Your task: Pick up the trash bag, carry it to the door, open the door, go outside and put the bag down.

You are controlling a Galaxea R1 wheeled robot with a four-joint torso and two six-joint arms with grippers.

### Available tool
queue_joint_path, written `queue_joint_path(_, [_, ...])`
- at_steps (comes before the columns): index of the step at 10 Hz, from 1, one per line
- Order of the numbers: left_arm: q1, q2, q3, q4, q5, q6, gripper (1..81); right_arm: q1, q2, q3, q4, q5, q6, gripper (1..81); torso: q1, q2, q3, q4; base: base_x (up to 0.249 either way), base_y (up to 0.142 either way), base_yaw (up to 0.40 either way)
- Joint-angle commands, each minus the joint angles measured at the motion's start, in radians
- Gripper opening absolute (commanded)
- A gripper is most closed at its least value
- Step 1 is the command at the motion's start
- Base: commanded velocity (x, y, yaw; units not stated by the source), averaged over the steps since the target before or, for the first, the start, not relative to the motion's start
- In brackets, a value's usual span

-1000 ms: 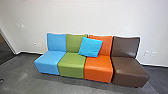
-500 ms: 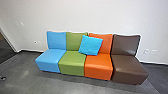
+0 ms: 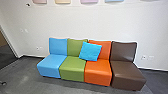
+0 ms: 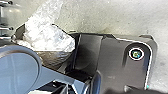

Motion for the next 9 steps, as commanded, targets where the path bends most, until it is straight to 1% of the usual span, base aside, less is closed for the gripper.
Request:
queue_joint_path(1, [-0.020, -0.002, 0.001, -0.001, 0.067, 0.021, 1.0, 0.031, 0.036, -0.068, 0.016, -0.080, -0.036, 81.1, -0.064, 0.099, 0.088, 0.000, 0.000, 0.000, 0.000])
queue_joint_path(2, [-0.004, -0.002, 0.001, -0.001, 0.064, 0.025, 1.0, 0.023, 0.053, -0.088, 0.016, -0.079, -0.042, 81.1, -0.088, 0.135, 0.030, 0.000, 0.000, 0.000, 0.000])
queue_joint_path(3, [0.013, -0.002, 0.001, -0.001, 0.050, 0.025, 1.0, 0.014, 0.068, -0.106, 0.017, -0.079, -0.042, 81.1, -0.112, 0.170, 0.048, 0.000, 0.000, 0.000, 0.000])
queue_joint_path(4, [0.029, -0.002, 0.001, -0.001, 0.035, 0.027, 1.0, 0.002, 0.088, -0.136, 0.018, -0.079, -0.042, 81.1, -0.131, 0.200, 0.056, 0.000, 0.000, 0.000, 0.000])
queue_joint_path(5, [0.046, -0.003, 0.001, -0.001, 0.019, 0.027, 1.0, -0.011, 0.110, -0.166, 0.018, -0.076, -0.042, 81.1, -0.151, 0.230, 0.061, 0.000, 0.000, 0.000, 0.000])
queue_joint_path(6, [0.062, -0.005, 0.001, -0.001, -0.007, 0.027, 1.0, -0.029, 0.136, -0.195, 0.018, -0.051, -0.042, 81.1, -0.174, 0.266, 0.062, 0.000, 0.000, 0.000, 0.000])
queue_joint_path(7, [0.069, -0.005, 0.001, 0.000, -0.025, 0.027, 1.0, -0.041, 0.160, -0.220, 0.018, -0.045, -0.042, 81.1, -0.198, 0.301, 0.062, 0.000, 0.000, 0.000, 0.000])
queue_joint_path(8, [0.072, -0.002, 0.001, 0.000, -0.025, 0.028, 1.0, -0.054, 0.186, -0.252, 0.017, -0.043, -0.045, 81.1, -0.222, 0.339, 0.062, 0.000, 0.000, 0.000, 0.000])
queue_joint_path(9, [0.074, 0.001, 0.001, 0.000, -0.025, 0.028, 1.0, -0.066, 0.212, -0.291, 0.016, -0.030, -0.062, 81.1, -0.245, 0.375, 0.062, 0.000, 0.000, 0.000, 0.000])
